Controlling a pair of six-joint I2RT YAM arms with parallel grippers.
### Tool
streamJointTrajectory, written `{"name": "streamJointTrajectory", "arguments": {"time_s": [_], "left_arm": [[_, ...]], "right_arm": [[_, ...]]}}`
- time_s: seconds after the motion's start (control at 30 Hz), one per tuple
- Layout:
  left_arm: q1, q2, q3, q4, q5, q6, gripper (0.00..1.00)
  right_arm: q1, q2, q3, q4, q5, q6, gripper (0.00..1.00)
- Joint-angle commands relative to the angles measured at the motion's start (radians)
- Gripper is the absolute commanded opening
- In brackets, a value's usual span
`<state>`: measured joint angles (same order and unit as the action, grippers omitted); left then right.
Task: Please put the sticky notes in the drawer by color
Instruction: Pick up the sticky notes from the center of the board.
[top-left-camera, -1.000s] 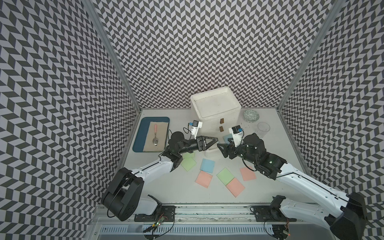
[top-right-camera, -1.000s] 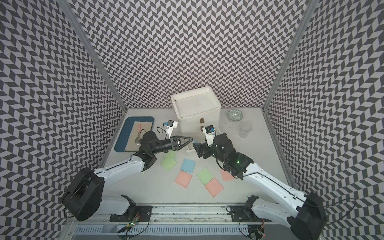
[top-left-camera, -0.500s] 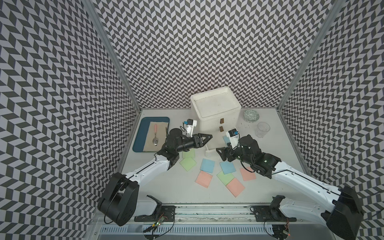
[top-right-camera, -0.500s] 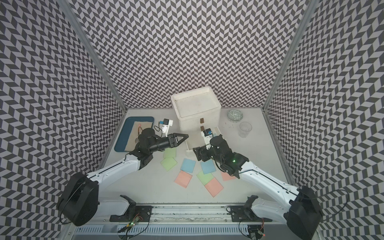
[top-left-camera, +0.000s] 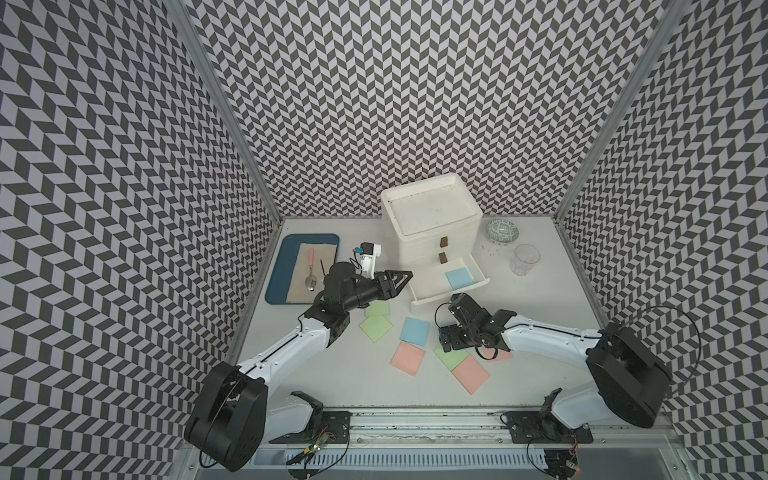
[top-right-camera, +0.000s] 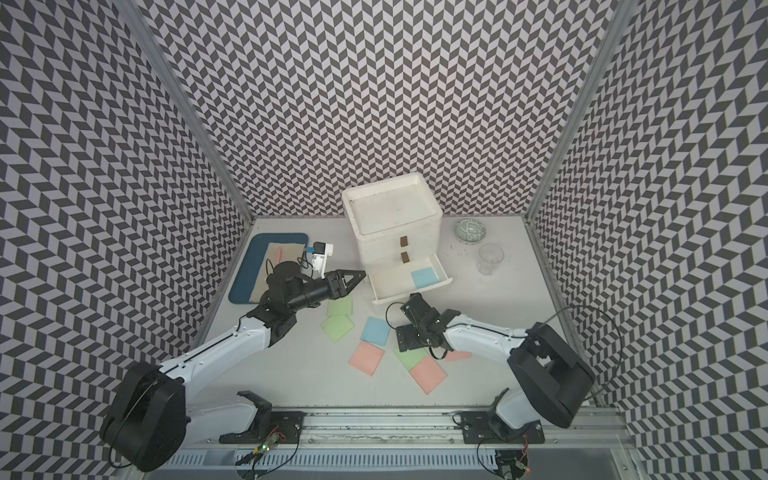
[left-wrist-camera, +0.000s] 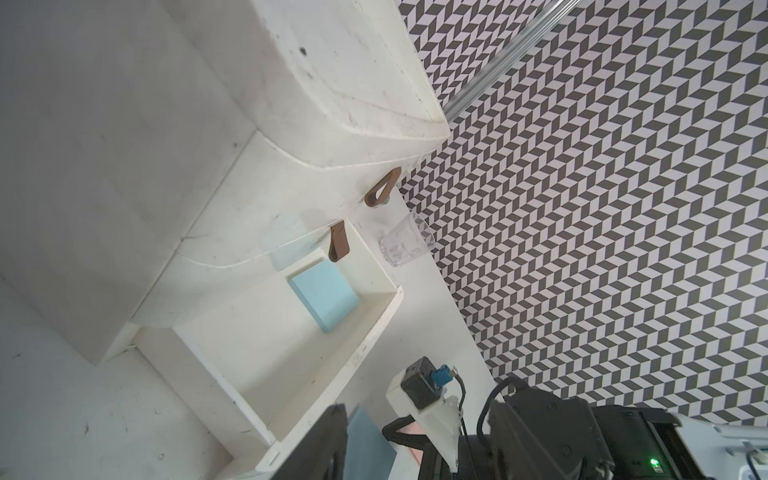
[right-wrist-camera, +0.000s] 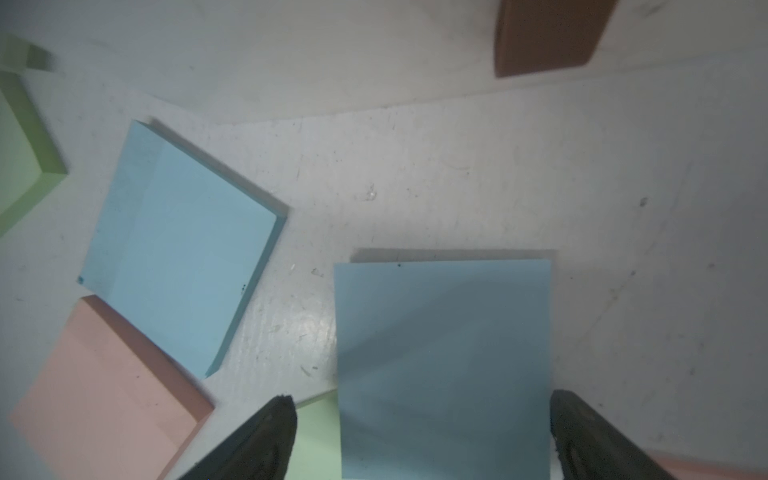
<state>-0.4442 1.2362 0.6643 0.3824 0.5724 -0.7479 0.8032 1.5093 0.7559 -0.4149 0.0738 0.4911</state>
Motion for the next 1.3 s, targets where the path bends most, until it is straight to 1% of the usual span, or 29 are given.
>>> {"name": "streamJointTrajectory", "arguments": {"time_s": [0.0, 0.13, 0.23, 0.37, 0.43, 0.57, 0.6, 0.77, 0.93, 1.07, 1.17, 1.27], "left_arm": [[0.005, -0.020, -0.019, 0.008, 0.014, 0.025, 0.58], [0.008, -0.030, -0.026, 0.013, 0.015, 0.024, 0.58], [0.008, -0.030, -0.028, 0.019, 0.021, 0.023, 0.58], [0.009, -0.027, -0.030, 0.034, 0.032, 0.015, 0.58], [0.008, -0.024, -0.031, 0.040, 0.039, 0.013, 0.58], [0.008, -0.033, -0.032, 0.025, 0.035, 0.020, 0.58], [0.009, -0.036, -0.031, 0.022, 0.032, 0.021, 0.58], [0.009, -0.032, -0.027, 0.016, 0.042, 0.031, 0.59], [-0.006, -0.001, -0.011, 0.047, 0.115, 0.025, 0.59], [-0.055, 0.032, 0.011, 0.106, 0.181, 0.021, 0.60], [-0.084, 0.064, 0.024, 0.186, 0.252, -0.025, 0.61], [-0.103, 0.089, 0.029, 0.241, 0.281, -0.054, 0.61]], "right_arm": [[0.035, 0.046, 0.037, -0.039, 0.068, 0.020, 0.98], [0.038, 0.093, 0.048, -0.073, 0.103, 0.026, 0.98], [0.039, 0.091, 0.044, -0.086, 0.139, 0.040, 0.98], [0.037, 0.109, 0.062, -0.099, 0.150, 0.040, 0.98], [0.039, 0.122, 0.066, -0.087, 0.135, 0.032, 0.93], [0.039, 0.103, 0.051, -0.046, 0.102, 0.018, 0.68], [0.038, 0.092, 0.051, -0.044, 0.100, 0.015, 0.65], [0.038, -0.013, 0.052, -0.031, 0.126, 0.001, 0.67], [0.037, -0.166, 0.065, 0.018, 0.120, -0.043, 0.67], [0.036, -0.324, 0.026, 0.157, 0.067, -0.084, 0.67], [0.035, -0.421, -0.019, 0.282, 0.036, -0.094, 0.68], [0.022, -0.460, -0.021, 0.326, -0.005, -0.108, 0.69]]}}
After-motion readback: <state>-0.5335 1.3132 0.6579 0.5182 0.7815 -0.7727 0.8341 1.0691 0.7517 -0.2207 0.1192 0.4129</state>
